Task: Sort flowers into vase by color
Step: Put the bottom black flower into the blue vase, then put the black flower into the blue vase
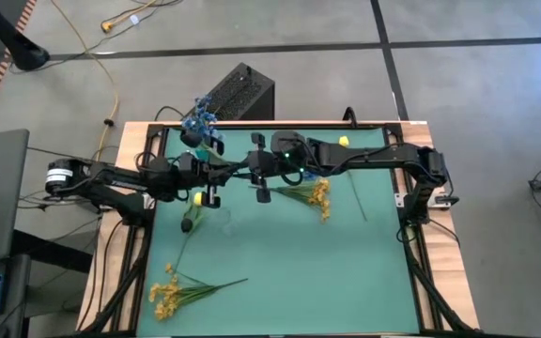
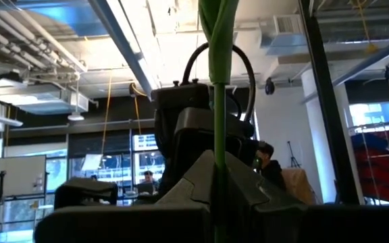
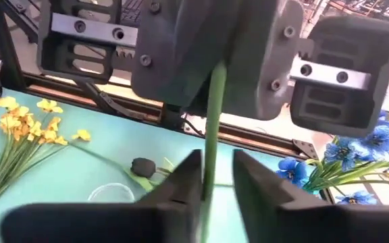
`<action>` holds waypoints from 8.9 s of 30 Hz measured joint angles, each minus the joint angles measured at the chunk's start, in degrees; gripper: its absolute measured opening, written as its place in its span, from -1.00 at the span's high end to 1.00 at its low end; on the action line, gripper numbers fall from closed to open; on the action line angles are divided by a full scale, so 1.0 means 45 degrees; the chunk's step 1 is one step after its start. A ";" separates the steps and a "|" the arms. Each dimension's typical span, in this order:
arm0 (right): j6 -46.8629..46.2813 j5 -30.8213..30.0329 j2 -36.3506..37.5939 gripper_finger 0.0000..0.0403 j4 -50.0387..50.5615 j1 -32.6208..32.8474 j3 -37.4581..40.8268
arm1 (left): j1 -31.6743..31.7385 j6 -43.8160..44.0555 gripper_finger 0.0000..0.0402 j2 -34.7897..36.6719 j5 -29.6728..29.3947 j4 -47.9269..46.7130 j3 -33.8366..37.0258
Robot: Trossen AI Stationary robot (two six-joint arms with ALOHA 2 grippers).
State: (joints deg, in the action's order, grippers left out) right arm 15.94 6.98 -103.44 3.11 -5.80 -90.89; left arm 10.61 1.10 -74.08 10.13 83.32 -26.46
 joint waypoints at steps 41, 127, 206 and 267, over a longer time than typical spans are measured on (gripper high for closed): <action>-0.0448 0.0029 0.0058 0.83 0.2499 0.0013 0.0005 | 0.0000 -0.1675 0.69 0.2764 0.0450 -0.8092 0.0015; -0.0934 -0.0874 0.0068 0.03 0.3288 -0.1831 0.3599 | 0.3192 -0.1607 1.00 0.9696 -0.9586 -1.2590 0.3191; -0.0874 -0.0869 0.0068 0.03 0.3553 -0.1802 0.3594 | 0.3973 0.1295 0.00 0.5639 -0.7342 -2.4614 -0.3267; -0.4493 -0.2958 0.0058 0.03 0.9286 0.3541 0.1855 | -0.8105 0.6531 0.00 0.5797 -0.4409 -3.0338 -0.5093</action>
State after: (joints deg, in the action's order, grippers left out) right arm -4.27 -6.33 -103.18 44.90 10.13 -82.54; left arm -25.86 30.49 -48.00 -9.71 -53.20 -49.38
